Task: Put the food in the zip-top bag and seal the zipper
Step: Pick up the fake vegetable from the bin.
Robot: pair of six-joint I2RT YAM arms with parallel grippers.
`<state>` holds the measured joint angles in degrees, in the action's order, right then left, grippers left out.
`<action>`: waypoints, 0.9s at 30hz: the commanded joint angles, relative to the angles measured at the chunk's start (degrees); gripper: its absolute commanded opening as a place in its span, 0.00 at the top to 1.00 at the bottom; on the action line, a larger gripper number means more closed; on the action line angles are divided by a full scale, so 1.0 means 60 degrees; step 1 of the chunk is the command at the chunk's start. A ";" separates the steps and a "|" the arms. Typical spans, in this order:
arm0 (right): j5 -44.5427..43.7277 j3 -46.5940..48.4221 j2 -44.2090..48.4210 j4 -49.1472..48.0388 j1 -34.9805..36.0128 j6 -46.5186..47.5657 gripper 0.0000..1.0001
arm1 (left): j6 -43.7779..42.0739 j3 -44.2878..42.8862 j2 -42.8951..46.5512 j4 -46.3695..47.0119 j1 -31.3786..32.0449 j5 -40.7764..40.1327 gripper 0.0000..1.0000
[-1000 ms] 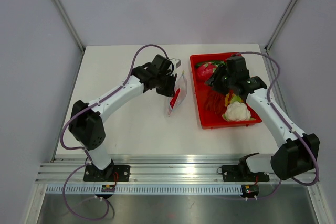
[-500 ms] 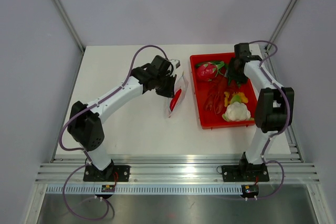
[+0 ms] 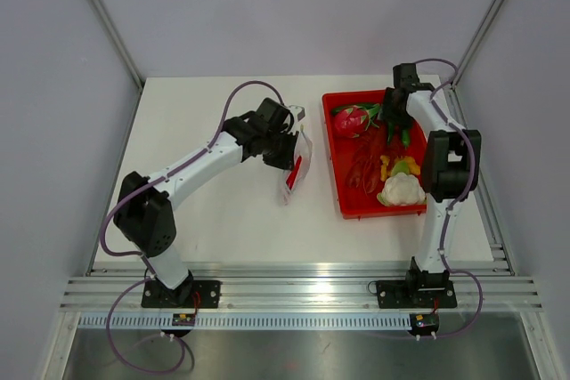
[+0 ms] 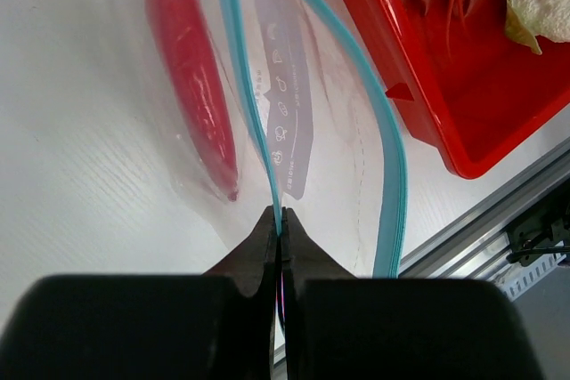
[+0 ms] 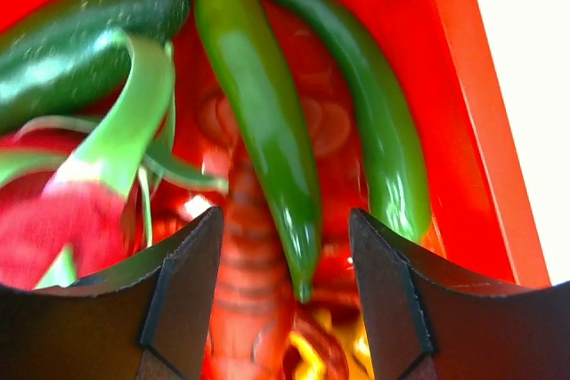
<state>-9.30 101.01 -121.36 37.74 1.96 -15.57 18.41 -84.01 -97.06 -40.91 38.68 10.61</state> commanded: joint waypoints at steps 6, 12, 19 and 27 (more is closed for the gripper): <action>-0.0163 0.0641 -0.0516 -0.0707 -0.0106 -0.0173 0.57 | -0.0184 -0.0002 0.0268 0.0094 -0.0015 -0.0156 1.00; -0.0530 0.0055 0.0465 -0.1031 -0.0106 -0.0246 0.96 | -0.0022 -0.0134 0.0180 0.0079 -0.0015 -0.0509 1.00; -0.0076 -0.1874 0.2748 -0.1031 -0.0106 -0.0597 0.98 | -0.0139 -0.0719 -0.0068 -0.0067 -0.0015 -0.0524 1.00; 0.2658 -0.4189 0.5941 -0.0562 -0.0092 -0.1021 0.99 | -0.0213 -0.1423 -0.0523 -0.0214 -0.0030 -0.0567 1.00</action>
<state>-3.49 79.90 -91.59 33.15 1.43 -19.44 17.93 -89.56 -99.42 -42.87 38.68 8.10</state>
